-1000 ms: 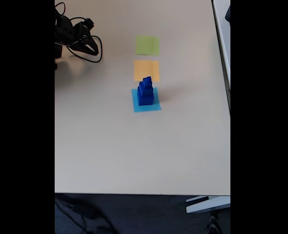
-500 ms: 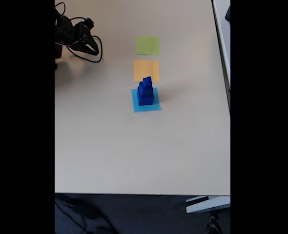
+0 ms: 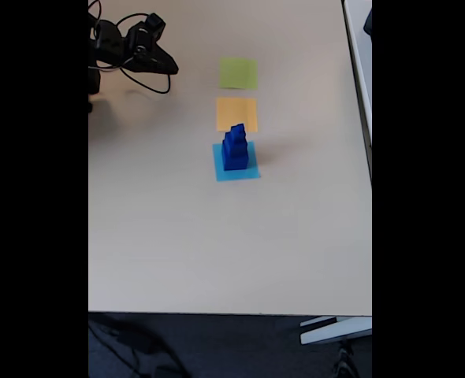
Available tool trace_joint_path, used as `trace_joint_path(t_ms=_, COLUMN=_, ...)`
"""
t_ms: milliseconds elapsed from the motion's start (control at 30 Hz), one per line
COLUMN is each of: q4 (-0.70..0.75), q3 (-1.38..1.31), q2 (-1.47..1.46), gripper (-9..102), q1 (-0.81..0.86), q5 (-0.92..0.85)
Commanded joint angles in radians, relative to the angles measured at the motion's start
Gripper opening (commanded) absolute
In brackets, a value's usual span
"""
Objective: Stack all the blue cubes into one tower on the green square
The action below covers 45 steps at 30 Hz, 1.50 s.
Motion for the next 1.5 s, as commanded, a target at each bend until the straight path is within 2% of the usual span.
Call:
trace_joint_path(t_ms=0, q4=0.003, q3=-0.091, q2=0.025, gripper=0, q1=-0.023, q5=0.034)
trace_joint_path(t_ms=200, q4=0.071, q3=-0.222, q2=-0.031, gripper=0, q1=-0.035, q5=0.083)
trace_joint_path(t_ms=400, q4=0.164, q3=-0.561, q2=-0.385, gripper=0, q1=-0.029, q5=0.164)
trace_joint_path(t_ms=833, q4=0.166, q3=-0.801, q2=-0.719, gripper=0, q1=-0.015, q5=0.408)
trace_joint_path(t_ms=1033, q4=0.189, q3=-0.928, q2=-0.857, gripper=0, q1=-0.005, q5=0.577)
trace_joint_path(t_ms=1200, q4=0.189, q3=-1.029, q2=-0.976, gripper=0, q1=0.080, q5=0.712)
trace_joint_path(t_ms=1467, q4=0.202, q3=-1.327, q2=-1.241, gripper=0, q1=0.207, q5=0.787)
